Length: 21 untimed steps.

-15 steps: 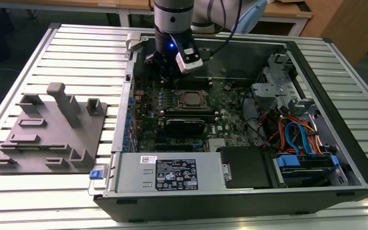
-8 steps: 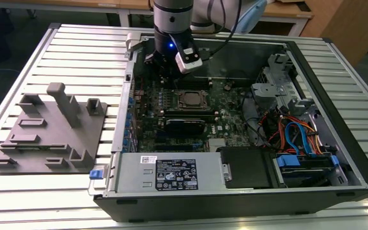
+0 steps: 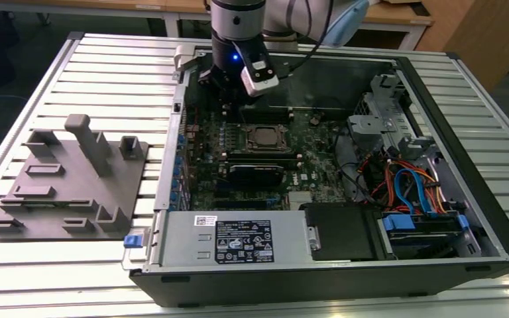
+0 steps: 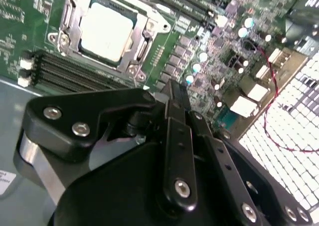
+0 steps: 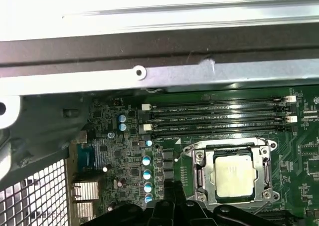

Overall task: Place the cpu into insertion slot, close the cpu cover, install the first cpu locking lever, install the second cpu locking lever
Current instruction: 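Install the first cpu locking lever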

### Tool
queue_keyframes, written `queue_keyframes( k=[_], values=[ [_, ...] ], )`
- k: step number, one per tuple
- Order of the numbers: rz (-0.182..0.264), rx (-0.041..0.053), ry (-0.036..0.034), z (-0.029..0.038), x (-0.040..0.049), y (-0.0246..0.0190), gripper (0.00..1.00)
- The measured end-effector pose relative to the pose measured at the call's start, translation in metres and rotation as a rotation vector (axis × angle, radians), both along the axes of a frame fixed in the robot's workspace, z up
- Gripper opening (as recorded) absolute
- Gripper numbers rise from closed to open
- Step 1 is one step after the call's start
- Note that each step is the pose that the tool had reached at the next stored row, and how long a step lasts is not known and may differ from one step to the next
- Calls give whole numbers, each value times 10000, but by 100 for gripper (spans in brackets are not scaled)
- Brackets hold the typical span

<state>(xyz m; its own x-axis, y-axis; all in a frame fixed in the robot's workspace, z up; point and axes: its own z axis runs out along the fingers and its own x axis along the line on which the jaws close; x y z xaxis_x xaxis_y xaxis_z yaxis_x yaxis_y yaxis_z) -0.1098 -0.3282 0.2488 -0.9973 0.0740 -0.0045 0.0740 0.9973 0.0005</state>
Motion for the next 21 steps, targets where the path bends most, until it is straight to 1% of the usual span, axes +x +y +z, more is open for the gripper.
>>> queue_keyframes(
  k=[5,9,15,21],
  values=[
    [1,22,-3,-2,-10,28,10],
    [0,24,-9,-2,-27,66,10],
    [0,24,-10,-2,-42,181,10],
    [2,24,-10,-2,-66,251,10]
  ],
)
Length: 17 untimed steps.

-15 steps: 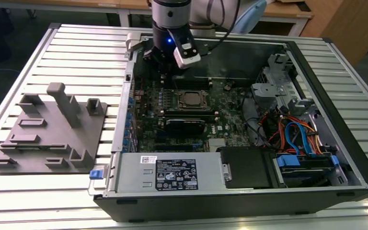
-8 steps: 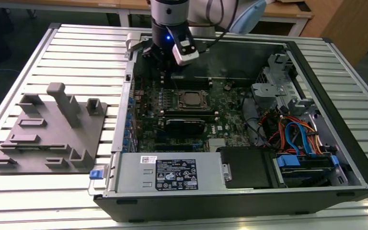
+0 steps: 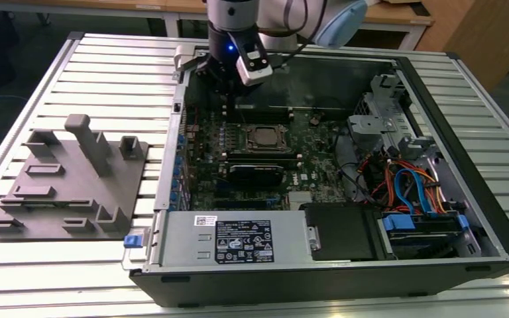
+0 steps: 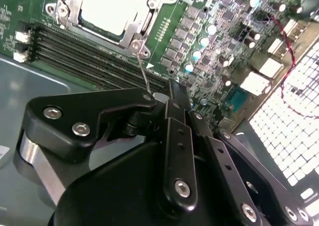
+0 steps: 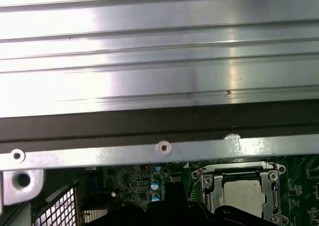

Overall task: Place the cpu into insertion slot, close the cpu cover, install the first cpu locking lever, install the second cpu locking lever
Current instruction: 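Install the first cpu locking lever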

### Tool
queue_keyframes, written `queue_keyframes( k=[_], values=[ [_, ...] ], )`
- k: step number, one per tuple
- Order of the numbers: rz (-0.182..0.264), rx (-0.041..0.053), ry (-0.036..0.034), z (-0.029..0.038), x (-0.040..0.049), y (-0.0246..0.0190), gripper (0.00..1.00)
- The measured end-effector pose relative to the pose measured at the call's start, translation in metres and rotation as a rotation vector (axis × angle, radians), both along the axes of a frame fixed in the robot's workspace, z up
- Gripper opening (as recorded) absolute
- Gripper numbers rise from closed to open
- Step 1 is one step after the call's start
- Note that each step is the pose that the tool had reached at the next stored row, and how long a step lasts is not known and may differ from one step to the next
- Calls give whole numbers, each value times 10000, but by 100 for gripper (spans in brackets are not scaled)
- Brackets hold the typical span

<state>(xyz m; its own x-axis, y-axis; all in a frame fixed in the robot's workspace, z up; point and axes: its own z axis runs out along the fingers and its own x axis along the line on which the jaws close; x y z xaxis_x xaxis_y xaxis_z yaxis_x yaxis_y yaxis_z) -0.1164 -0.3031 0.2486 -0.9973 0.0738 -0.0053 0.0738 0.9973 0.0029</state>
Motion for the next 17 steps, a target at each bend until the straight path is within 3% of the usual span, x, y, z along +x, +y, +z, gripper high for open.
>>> queue_keyframes(
  k=[6,17],
  values=[
    [8,0,0,0,14,21,10],
    [8,0,0,0,159,20,10]
  ],
)
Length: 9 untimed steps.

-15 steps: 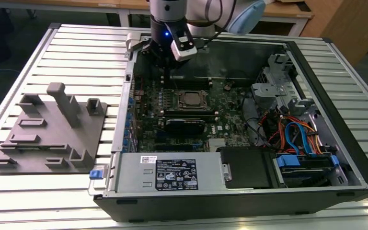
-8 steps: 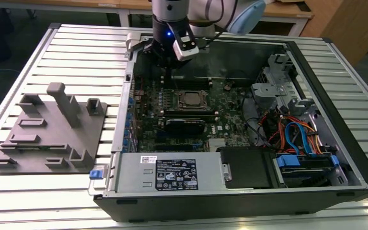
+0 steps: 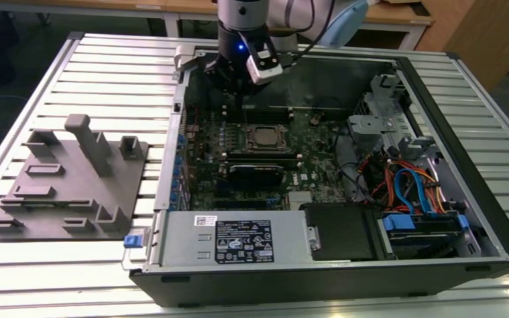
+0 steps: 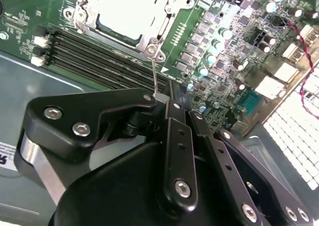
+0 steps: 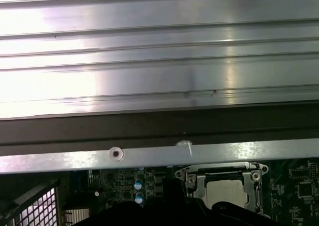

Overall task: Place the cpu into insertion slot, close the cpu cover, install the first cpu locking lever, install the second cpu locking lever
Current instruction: 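Install the first cpu locking lever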

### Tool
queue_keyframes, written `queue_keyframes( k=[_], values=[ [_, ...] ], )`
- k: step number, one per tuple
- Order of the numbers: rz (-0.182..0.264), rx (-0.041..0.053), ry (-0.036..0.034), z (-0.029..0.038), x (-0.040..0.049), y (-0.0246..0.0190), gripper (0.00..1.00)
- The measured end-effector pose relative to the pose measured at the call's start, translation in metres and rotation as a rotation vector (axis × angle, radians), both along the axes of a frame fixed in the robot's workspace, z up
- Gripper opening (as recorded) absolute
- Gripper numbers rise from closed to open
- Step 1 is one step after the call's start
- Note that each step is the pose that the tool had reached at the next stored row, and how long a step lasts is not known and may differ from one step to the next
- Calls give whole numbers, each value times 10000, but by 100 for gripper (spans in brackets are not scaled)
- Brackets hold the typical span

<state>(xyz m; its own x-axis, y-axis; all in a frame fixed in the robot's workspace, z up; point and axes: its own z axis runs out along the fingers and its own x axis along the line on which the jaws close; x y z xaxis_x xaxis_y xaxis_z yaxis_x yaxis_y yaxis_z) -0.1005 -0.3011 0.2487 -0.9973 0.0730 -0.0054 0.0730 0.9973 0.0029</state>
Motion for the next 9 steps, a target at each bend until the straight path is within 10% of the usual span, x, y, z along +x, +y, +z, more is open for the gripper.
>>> queue_keyframes(
  k=[9],
  values=[
    [0,1,-1,5,91,0,10]
  ],
)
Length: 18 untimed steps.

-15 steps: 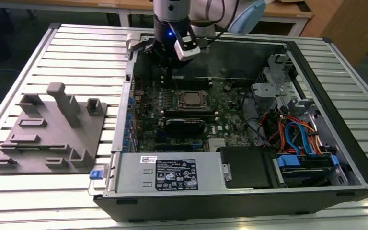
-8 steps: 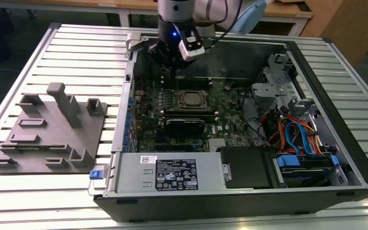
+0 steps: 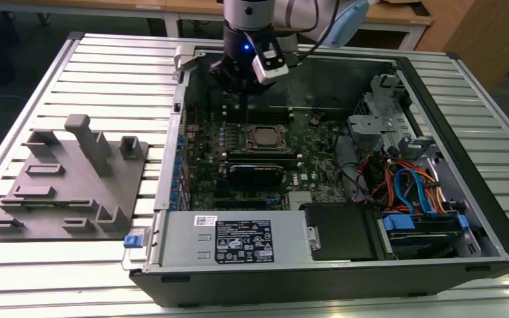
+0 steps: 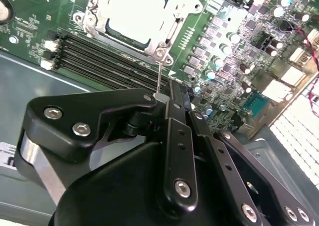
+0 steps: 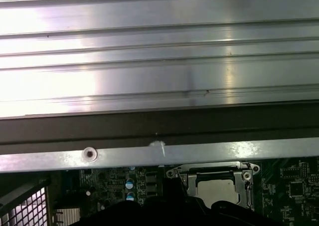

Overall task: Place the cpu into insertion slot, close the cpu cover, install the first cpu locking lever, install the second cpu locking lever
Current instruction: 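Install the first cpu locking lever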

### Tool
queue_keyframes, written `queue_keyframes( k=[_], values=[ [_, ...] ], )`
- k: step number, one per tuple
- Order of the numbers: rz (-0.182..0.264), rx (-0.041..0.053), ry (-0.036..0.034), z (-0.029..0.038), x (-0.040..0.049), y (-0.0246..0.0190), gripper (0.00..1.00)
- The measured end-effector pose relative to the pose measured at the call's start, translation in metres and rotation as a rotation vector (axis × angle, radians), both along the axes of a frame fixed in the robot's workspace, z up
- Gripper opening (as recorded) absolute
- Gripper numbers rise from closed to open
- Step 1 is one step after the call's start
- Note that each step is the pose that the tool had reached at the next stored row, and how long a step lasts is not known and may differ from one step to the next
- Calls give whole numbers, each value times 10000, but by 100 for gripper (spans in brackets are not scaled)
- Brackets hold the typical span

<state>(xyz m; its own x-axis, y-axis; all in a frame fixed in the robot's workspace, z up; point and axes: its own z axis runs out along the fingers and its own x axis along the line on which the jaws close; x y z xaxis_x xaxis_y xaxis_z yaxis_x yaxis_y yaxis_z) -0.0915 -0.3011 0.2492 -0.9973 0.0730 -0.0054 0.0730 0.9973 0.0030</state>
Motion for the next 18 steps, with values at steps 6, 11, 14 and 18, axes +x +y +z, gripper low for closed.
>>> queue_keyframes(
  k=[6,11,14,18],
  values=[
    [1,-1,4,0,93,0,10],
    [-1,0,4,0,108,0,10],
    [72,-2,5,0,109,0,10],
    [387,2,3,-3,127,0,10]
  ],
)
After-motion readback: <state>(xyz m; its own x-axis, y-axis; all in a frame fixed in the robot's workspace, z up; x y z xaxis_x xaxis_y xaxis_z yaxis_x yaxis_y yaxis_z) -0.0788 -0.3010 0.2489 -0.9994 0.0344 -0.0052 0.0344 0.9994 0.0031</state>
